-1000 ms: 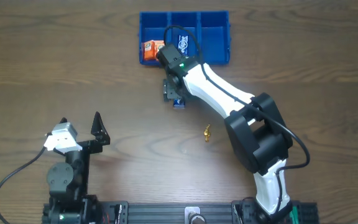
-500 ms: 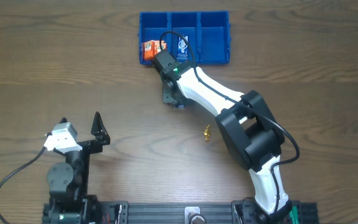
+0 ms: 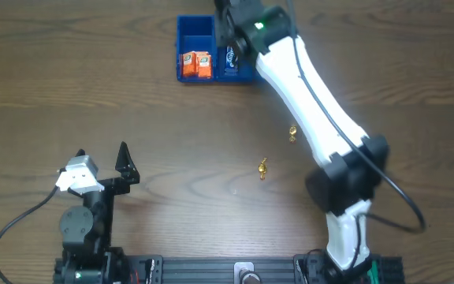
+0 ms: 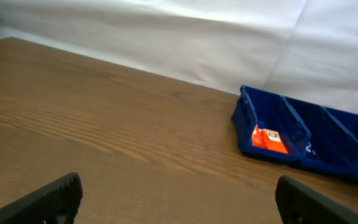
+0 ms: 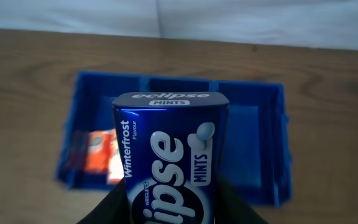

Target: Sort Candies Into Trays

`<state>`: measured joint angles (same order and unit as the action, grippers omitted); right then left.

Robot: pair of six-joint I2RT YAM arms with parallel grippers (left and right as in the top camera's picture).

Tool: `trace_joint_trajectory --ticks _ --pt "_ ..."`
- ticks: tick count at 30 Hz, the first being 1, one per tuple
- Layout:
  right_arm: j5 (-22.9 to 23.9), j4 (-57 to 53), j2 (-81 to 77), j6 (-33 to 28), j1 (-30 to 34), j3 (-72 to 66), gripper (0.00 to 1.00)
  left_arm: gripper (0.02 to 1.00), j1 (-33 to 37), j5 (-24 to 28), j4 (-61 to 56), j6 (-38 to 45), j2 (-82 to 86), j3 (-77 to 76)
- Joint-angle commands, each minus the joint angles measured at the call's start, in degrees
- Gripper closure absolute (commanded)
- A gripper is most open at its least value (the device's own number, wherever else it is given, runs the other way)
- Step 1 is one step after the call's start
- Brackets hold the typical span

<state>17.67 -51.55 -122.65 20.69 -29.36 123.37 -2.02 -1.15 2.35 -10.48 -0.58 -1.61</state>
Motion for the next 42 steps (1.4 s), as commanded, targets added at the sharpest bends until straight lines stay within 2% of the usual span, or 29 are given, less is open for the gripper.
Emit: trace_joint_trajectory --ticks 1,12,20,22,23,26,28,33,37,40,42 --pt "-3.0 3.0 -9.4 -2.5 2.5 1.2 0.750 0.020 0.2 -0.3 2.0 0.2 0.4 1.3" --pt "-4.3 4.7 -12.0 4.9 2.6 1.2 0.750 0.020 0.2 -0.3 2.0 0.2 0.4 1.3" --pt "-4.3 4.0 -11.3 6.1 2.6 1.2 0.746 0.020 0.2 -0.3 2.0 0.2 0.4 1.3" --pt "-4.3 3.7 -11.2 6.1 2.6 1.2 0.638 0.020 0.2 -0.3 2.0 0.2 0.4 1.3" --pt "-4.3 3.4 -11.0 6.1 2.6 1.2 0.378 0.020 0.2 -0.3 2.0 0.2 0.4 1.3" --pt "-4.3 2.3 -8.2 6.1 2.6 1.2 0.060 0.020 0.2 -0.3 2.0 0.2 0.4 1.3" --pt "-4.2 0.7 -4.1 5.9 2.8 1.2 0.005 0.020 0.2 -0.3 2.0 0.2 0.4 1.3" --pt "-3.7 -13.1 7.5 5.9 3.4 1.1 0.001 0.020 0.2 -0.3 2.0 0.2 0.4 1.3" --pt "-4.4 -25.4 10.3 5.9 3.3 -3.4 0.001 0.023 0.2 -0.3 2.0 0.2 0.4 1.3" --pt "-11.0 -23.1 13.6 5.9 2.8 -18.4 0.001 0.020 0.2 -0.3 2.0 0.2 0.4 1.3" --pt "-16.9 -16.7 16.5 6.0 1.7 -32.0 0.001 0.020 0.2 -0.3 2.0 0.2 0.4 1.3"
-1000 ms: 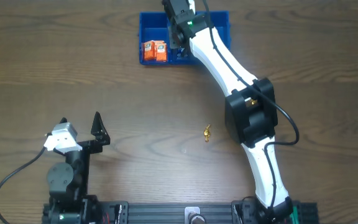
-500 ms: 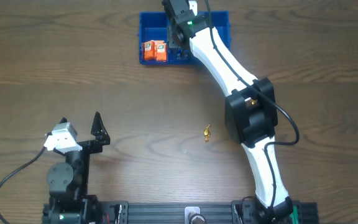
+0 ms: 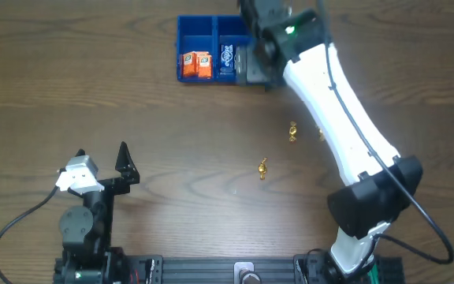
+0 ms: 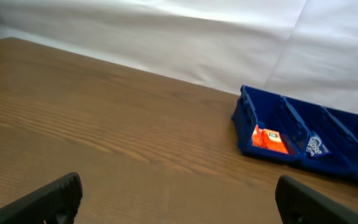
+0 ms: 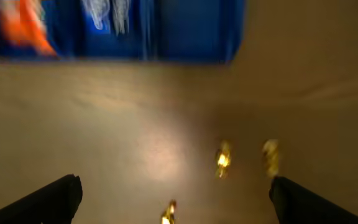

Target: Sort Candies Into Trays

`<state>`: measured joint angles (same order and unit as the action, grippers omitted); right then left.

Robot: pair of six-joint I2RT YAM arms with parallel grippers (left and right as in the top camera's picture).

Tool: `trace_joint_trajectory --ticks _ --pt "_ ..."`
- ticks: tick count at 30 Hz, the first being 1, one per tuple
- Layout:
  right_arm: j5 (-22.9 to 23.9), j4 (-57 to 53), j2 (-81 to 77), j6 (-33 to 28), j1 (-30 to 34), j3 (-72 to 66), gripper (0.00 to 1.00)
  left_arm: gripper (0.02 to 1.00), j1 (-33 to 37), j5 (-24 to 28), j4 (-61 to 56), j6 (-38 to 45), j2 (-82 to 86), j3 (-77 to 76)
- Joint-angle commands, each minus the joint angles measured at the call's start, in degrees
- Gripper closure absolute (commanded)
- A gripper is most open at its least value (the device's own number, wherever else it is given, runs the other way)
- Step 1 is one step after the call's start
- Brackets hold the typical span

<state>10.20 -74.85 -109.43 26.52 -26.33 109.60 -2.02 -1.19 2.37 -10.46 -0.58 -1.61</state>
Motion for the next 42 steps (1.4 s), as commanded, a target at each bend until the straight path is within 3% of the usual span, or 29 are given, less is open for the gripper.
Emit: trace_joint_trajectory --ticks 1,5,13,21,27,36,42 --pt "-10.7 8.6 4.0 0.3 -1.8 -21.9 0.003 0.020 0.2 -0.2 2.0 0.2 0.4 1.3" --pt "-12.9 17.4 5.9 3.3 -5.5 -39.1 0.012 0.020 0.2 -0.2 2.0 0.2 0.4 1.3" --pt "-13.6 23.7 5.9 6.5 -7.0 -48.9 0.064 0.020 0.2 -0.2 2.0 0.2 0.4 1.3" --pt "-12.7 26.6 5.9 6.7 -6.2 -49.7 0.277 0.020 0.2 -0.2 2.0 0.2 0.4 1.3" --pt "-12.4 26.6 5.9 6.7 -6.2 -49.7 0.597 0.020 0.2 -0.2 2.0 0.2 0.4 1.3" --pt "-11.6 27.4 5.9 6.8 -6.2 -49.7 0.770 0.020 0.2 -0.2 2.0 0.2 0.4 1.3" --pt "-11.4 29.0 10.1 6.4 -5.6 -47.4 0.785 0.020 0.2 -0.2 2.0 0.2 0.4 1.3"
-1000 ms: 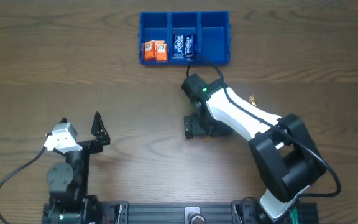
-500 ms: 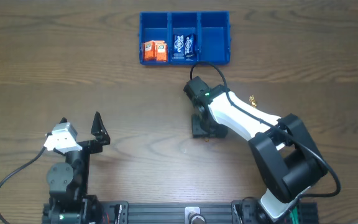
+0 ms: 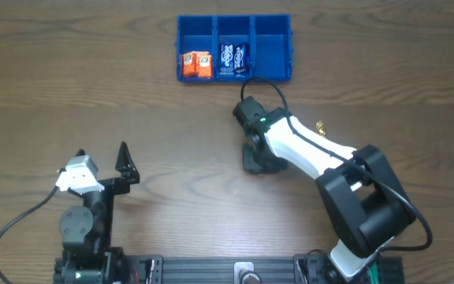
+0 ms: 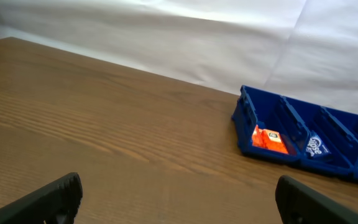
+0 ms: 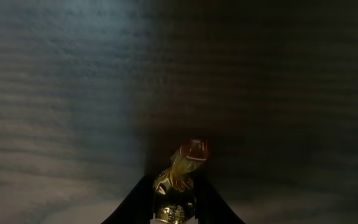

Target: Sort Candies Into Trays

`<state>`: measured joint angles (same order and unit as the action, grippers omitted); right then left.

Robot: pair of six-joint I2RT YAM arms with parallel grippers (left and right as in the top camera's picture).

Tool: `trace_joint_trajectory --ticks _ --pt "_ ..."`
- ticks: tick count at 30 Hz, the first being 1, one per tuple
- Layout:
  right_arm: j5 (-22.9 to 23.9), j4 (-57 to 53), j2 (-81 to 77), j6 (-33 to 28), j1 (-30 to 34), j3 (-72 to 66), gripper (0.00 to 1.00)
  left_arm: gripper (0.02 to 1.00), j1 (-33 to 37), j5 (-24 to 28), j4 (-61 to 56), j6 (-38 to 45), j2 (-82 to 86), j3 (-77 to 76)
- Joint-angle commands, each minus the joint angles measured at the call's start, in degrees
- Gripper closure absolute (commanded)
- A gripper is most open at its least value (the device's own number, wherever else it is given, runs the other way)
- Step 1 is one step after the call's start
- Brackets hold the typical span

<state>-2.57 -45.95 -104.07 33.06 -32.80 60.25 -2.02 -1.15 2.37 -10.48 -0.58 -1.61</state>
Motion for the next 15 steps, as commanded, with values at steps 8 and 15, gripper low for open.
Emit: trace_joint_trajectory --ticks 8,15 --pt "8.5 -10.8 6.4 -9.8 9.3 32.3 0.792 0.020 0.2 -0.3 2.0 0.2 0.4 1.3" --pt "13.9 0.9 -10.5 -17.0 15.3 46.8 0.816 0.020 0.2 -0.3 2.0 0.2 0.4 1.3"
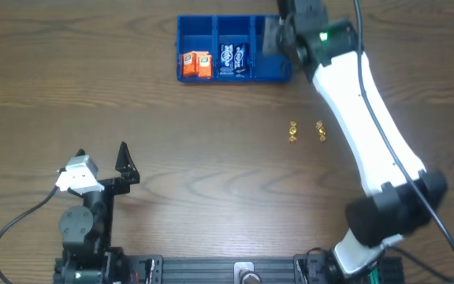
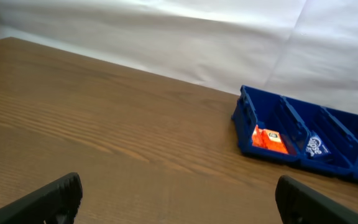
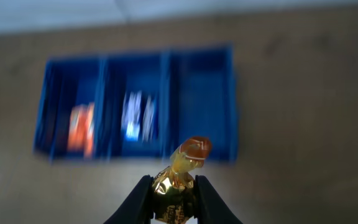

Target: Sort Candies Into Trays

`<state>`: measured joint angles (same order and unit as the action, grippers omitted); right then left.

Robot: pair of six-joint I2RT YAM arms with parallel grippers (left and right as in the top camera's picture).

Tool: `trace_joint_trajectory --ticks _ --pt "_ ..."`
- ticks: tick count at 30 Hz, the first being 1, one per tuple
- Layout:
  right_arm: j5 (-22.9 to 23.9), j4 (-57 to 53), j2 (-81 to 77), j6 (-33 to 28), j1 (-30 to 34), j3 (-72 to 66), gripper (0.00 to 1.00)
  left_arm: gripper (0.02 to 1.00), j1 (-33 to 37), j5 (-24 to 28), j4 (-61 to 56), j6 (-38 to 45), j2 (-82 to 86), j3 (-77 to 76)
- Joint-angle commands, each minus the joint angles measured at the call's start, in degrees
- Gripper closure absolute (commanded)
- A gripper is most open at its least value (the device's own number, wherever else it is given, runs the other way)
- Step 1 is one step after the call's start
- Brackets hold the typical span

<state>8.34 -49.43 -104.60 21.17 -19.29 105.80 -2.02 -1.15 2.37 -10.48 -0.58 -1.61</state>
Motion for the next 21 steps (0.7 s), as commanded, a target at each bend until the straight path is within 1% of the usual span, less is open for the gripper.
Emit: trace_joint_trajectory --ticks 1,3,9,11,13,14,16,20,21 --pt "3.0 5.8 -11.9 -5.5 2.0 1.2 0.816 0.020 0.2 -0.3 2.0 0.2 0.4 1.3" --pt "3.0 8.0 -15.2 -6.1 2.2 1.2 0.816 0.020 0.2 -0.3 2.0 0.2 0.4 1.3" --pt "3.0 9.1 -18.6 -6.1 2.2 1.2 0.798 0.020 0.2 -0.3 2.0 0.2 0.4 1.3" --pt "3.0 9.1 -18.6 -6.3 2.2 1.2 0.755 0.020 0.2 -0.3 2.0 0.2 0.4 1.3" --pt "2.4 9.1 -18.6 -6.3 2.2 1.2 0.630 0.020 0.2 -0.3 2.0 0.2 0.4 1.3" --pt "2.1 9.0 -18.6 -6.3 2.1 1.2 0.610 0.020 0.2 -0.3 2.0 0.2 0.4 1.3" --pt "2.1 9.0 -18.6 -6.3 1.8 1.2 0.606 0.020 0.2 -0.3 2.0 0.2 0.4 1.3" --pt "2.3 8.0 -17.6 -6.5 2.0 0.8 0.505 0.020 0.2 -0.3 2.0 0.2 0.4 1.3" --pt "3.0 7.8 -15.9 -6.5 2.2 -0.5 0.489 0.020 0.2 -0.3 2.0 0.2 0.4 1.3"
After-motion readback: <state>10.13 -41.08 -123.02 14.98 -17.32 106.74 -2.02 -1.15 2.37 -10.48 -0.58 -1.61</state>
